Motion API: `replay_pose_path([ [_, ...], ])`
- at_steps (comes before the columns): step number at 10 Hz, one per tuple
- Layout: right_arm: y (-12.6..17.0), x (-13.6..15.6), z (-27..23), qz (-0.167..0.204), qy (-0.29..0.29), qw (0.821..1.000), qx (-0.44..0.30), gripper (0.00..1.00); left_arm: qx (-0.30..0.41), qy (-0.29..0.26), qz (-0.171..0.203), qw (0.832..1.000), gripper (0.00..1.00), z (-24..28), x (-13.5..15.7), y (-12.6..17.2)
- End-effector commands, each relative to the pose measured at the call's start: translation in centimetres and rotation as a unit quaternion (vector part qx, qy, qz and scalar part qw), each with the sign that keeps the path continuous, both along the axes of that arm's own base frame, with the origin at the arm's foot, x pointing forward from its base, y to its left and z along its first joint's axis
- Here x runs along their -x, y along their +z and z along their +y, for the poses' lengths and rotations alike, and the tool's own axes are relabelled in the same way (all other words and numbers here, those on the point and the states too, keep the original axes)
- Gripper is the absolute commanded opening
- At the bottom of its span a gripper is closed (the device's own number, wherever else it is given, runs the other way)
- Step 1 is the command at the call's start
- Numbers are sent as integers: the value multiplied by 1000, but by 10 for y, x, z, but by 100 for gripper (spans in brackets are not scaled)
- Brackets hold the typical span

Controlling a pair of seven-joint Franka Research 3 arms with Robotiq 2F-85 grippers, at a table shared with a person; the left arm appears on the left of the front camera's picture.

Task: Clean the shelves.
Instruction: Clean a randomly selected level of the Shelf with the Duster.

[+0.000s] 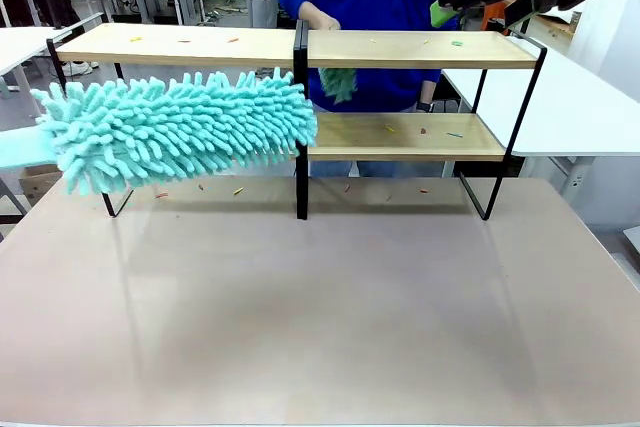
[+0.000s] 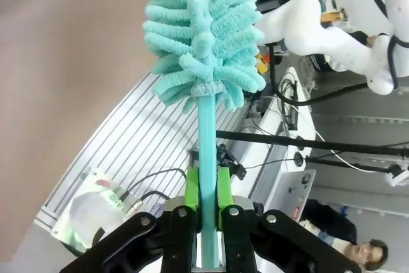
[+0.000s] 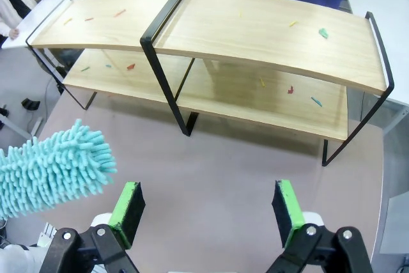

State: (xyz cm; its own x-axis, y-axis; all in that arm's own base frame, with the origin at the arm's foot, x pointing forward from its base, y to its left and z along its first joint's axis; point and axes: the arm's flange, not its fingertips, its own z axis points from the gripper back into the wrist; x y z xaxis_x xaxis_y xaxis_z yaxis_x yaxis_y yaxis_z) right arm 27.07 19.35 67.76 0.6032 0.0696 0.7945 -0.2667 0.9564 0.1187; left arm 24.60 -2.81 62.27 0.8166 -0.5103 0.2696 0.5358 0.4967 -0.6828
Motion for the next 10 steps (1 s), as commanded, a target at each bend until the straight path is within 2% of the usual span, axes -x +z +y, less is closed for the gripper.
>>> replay_pose_path([
  [1,2,-1,-1,0,0,1000,-2,100,6,9,25,1000,13,-44,-7,-19],
  [2,2,-1,-1,0,0,1000,-2,100,-8,82,5,997,13,-76,-23,-33],
  [3,2,-1,-1,0,0,1000,-2,100,-28,128,-9,991,13,-106,-39,-47],
  [4,2,-1,-1,0,0,1000,-2,100,-42,132,-4,990,13,-126,-52,-56],
  [5,2,-1,-1,0,0,1000,-2,100,-26,99,20,995,13,-116,-53,-50],
  [7,2,-1,-1,0,0,1000,-2,100,-19,14,39,999,13,-64,-43,-37],
  [8,2,-1,-1,0,0,1000,-2,100,4,-31,42,999,13,-22,-27,-31],
  [9,2,-1,-1,0,0,1000,-2,100,38,-24,22,999,13,23,-10,-23],
  [10,2,-1,-1,0,0,1000,-2,100,80,22,-3,997,13,67,12,-16],
])
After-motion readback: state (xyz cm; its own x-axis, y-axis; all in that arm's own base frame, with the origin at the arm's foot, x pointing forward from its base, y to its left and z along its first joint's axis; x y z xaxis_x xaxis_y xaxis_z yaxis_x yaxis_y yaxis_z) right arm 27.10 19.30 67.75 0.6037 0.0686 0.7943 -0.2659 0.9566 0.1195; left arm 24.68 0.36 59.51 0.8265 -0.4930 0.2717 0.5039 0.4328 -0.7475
